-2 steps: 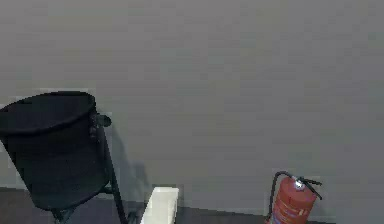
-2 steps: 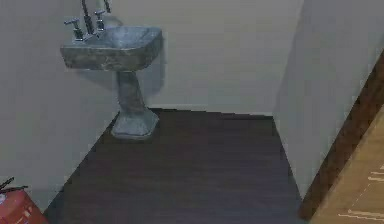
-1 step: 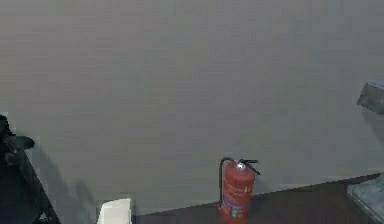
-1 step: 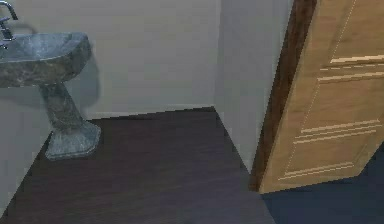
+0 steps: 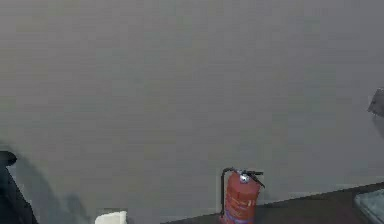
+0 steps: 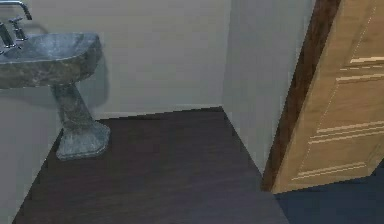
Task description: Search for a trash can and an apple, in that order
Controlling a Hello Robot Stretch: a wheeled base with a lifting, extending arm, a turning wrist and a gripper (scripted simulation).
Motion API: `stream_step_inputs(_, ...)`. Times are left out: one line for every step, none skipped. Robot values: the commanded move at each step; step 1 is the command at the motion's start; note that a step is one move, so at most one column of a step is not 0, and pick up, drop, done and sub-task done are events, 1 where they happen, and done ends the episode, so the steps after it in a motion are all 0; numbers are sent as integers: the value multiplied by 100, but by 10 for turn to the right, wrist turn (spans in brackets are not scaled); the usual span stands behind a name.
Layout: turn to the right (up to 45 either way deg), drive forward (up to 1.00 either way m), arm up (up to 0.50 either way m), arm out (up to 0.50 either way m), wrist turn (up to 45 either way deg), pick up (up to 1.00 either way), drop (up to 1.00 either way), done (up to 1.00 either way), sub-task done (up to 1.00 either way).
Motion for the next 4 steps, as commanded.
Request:
stream_step_inputs(-450,0,0,0,0,0,0,0,0)
stream_step_inputs(-120,0,0,0,0,0,0,0,0)
stream_step_inputs(0,0,0,0,0,0,0,0,100)
stream_step_inputs(-360,0,0,0,0,0,0,0,0)
